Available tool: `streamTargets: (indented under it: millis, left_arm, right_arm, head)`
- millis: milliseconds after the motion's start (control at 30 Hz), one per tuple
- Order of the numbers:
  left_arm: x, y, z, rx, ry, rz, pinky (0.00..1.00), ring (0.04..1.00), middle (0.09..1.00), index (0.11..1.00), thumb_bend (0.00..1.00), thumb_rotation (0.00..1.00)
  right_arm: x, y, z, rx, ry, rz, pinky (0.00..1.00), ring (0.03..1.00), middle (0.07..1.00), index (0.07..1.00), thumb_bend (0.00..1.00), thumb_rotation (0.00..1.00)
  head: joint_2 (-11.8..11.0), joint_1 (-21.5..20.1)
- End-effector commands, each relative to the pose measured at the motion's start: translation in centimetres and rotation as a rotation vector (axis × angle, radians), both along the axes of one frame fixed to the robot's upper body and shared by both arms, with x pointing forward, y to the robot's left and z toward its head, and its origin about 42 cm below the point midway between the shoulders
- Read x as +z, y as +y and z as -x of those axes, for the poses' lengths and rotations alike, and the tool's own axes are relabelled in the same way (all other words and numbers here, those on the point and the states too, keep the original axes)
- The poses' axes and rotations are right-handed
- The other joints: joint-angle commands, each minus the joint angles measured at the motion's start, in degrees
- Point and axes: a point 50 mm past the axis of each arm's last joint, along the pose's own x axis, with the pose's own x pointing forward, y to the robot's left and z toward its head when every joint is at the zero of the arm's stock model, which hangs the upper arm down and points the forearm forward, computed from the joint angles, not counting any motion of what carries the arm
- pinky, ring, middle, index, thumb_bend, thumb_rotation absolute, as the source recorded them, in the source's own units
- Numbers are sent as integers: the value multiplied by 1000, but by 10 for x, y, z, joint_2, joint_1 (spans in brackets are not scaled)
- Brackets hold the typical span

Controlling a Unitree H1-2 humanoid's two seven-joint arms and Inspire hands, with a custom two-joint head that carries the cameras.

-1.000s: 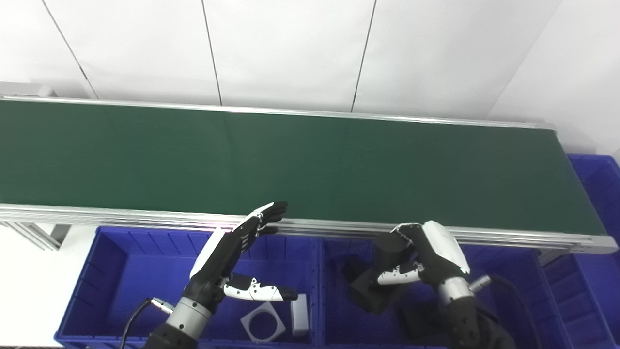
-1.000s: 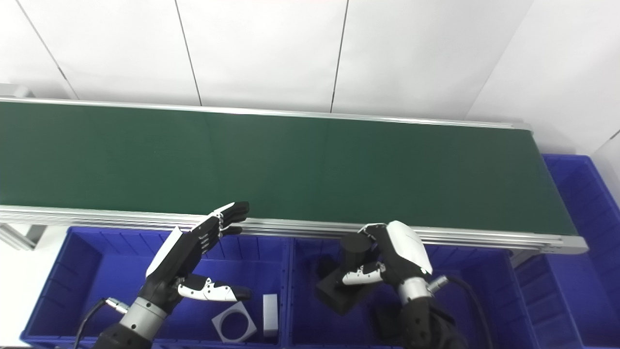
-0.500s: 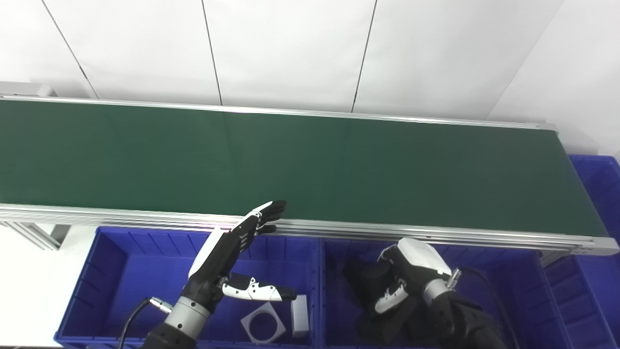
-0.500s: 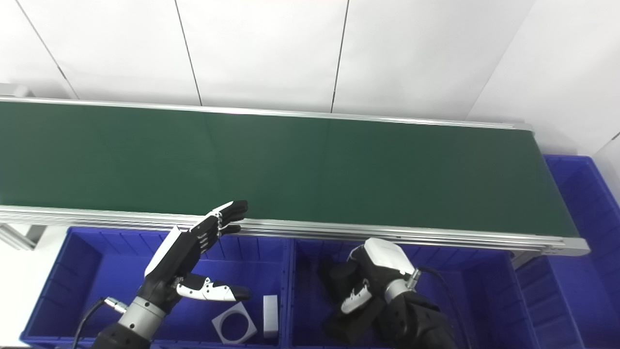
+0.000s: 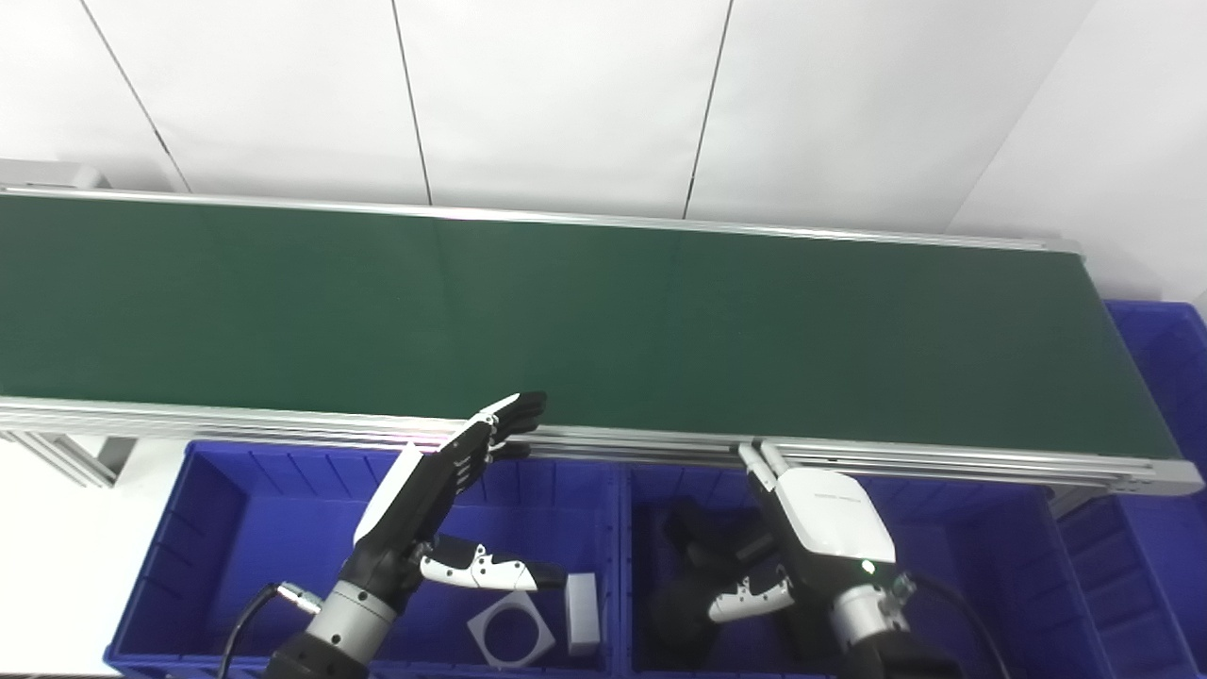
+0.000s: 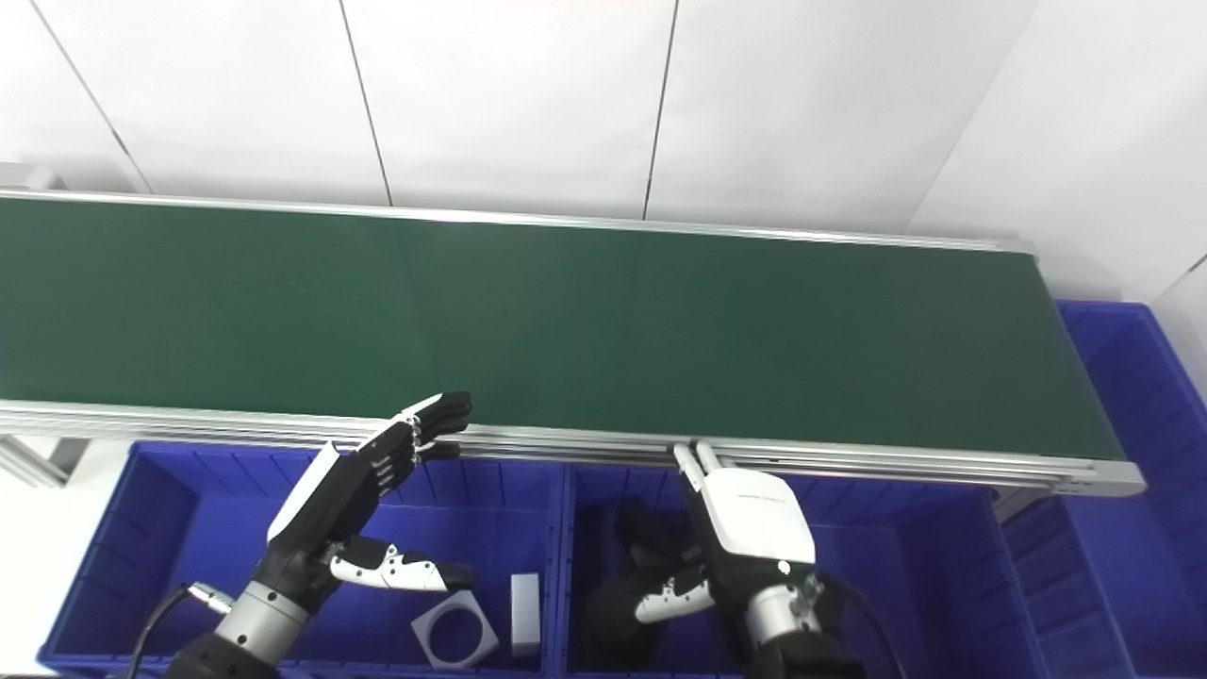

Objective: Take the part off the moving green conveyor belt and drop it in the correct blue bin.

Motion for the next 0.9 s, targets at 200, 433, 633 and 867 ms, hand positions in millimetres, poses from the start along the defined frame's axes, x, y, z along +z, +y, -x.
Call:
streamTargets:
  millis: [200, 433, 633, 867]
  left_arm:
    - [8, 9, 1, -6, -51, -33, 823, 886, 903, 882, 815, 220]
    - [6, 11, 4, 1, -45, -26, 847, 900, 909, 885, 813, 223]
    - [4, 10, 4, -7, -32, -4, 840, 908, 922, 897, 799, 215]
    - [-1, 8, 5, -11, -33, 0, 849, 910, 923, 896, 800, 221]
  right_arm:
    - [12, 6, 16, -51, -176, -375, 978, 1000, 1000, 1000, 953, 381]
    - [7, 0, 19, -45, -105, -774, 926, 1000, 1000, 1000, 948, 412]
    - [4, -8, 21, -27, -77, -894, 900, 965, 997, 1000, 951, 401]
    - [-3, -10, 22, -26, -64, -942, 929, 948, 971, 1000, 949, 388]
  head:
    - [-11, 0]
    - [-23, 6]
    - [-27, 11]
    - [-43, 16]
